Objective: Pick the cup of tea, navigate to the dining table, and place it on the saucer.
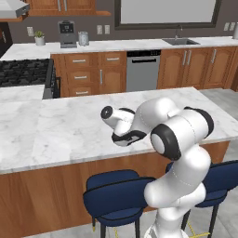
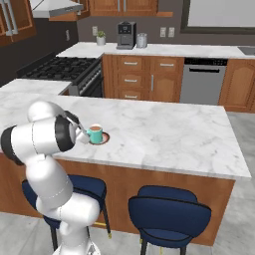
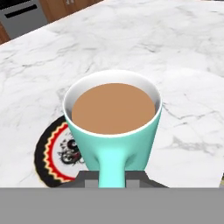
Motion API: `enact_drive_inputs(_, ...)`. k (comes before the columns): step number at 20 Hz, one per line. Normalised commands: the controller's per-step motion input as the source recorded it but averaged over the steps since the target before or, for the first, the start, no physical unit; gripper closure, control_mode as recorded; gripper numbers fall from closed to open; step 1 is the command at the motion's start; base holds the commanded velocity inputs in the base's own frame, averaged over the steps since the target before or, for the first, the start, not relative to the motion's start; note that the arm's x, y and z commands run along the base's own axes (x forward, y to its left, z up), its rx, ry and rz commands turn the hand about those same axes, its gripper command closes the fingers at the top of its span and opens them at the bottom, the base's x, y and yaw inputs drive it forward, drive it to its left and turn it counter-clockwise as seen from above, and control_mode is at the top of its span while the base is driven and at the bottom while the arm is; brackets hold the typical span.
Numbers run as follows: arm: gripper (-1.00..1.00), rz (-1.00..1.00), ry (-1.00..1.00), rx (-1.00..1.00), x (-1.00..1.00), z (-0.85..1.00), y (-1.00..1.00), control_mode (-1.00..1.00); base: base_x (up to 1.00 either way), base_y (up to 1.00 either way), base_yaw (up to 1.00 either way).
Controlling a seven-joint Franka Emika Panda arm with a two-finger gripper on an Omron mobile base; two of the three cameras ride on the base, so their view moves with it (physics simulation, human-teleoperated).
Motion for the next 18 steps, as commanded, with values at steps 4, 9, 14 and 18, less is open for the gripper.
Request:
enact_drive_inputs(4, 1.0, 0.0, 0.0, 0.0, 0.07, -0.08, 0.0, -1.0, 0.0, 0.0, 0.0)
enact_drive_inputs(9, 1.0, 0.0, 0.0, 0.0, 0.09, -0.07, 0.0, -1.0, 0.0, 0.0, 0.0)
enact_drive_inputs(14, 1.0, 0.0, 0.0, 0.0, 0.12, -0.07, 0.0, -1.0, 0.0, 0.0, 0.0)
enact_drive_inputs(18, 1.0, 0.0, 0.0, 0.0, 0.13, -0.09, 0.0, -1.0, 0.0, 0.0, 0.0)
